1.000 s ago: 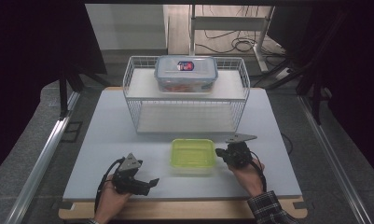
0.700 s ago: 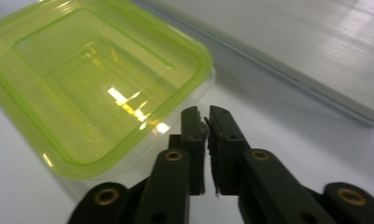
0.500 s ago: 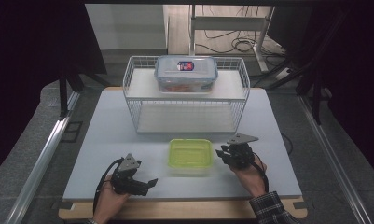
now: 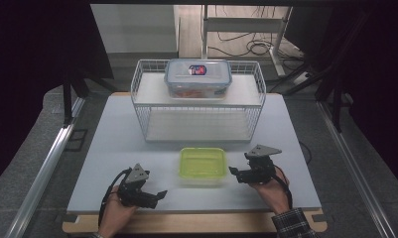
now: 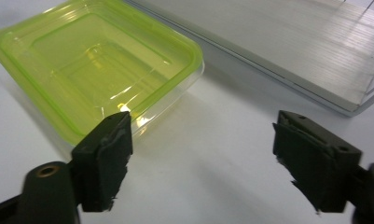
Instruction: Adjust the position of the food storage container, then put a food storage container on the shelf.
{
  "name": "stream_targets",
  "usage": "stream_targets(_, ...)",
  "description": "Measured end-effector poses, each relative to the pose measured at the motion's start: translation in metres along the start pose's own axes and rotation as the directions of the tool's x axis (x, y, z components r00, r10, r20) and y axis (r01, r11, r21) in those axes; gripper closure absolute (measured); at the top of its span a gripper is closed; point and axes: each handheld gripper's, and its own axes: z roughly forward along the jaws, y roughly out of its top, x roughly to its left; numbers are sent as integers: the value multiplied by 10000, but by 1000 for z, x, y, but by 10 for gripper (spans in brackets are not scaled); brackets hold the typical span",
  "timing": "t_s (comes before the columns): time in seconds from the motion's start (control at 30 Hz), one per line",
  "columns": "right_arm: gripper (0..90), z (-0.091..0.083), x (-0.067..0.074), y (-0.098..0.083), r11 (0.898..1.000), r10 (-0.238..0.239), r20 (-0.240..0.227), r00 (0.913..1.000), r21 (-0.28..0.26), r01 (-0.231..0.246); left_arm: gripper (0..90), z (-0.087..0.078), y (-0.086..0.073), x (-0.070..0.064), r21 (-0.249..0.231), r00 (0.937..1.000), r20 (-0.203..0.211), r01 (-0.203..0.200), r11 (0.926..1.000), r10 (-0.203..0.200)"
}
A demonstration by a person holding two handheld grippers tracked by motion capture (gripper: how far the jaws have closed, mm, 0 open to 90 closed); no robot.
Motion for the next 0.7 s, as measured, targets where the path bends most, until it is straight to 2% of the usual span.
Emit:
stream_targets(0.23, 139, 2, 0, 1, 9996, 178, -122, 9998, 210, -175, 53, 0, 0, 0, 32, 10000, 6, -19, 10000, 19)
stream_targets(0.37, 78, 2, 1, 4, 9981, 556, -171, 9983, 286, -551, 53, 1, 0, 0, 38, 10000, 23, -17, 10000, 17)
stream_targets(0.5, 25, 3, 2, 6, 9939, 900, -235, 9957, 662, -882, 53, 1, 0, -1, 75, 10000, 15, -40, 10000, 40)
stream_targets(0.6, 41, 5, 3, 8, 9897, 1163, -346, 9926, 884, -1129, 53, 2, 0, -1, 99, 10000, 13, -44, 9999, 44)
stream_targets(0.7, 127, 6, 4, 10, 9832, 1517, -489, 9872, 1100, -1456, 53, 2, 0, -1, 99, 10000, 25, -50, 9999, 49)
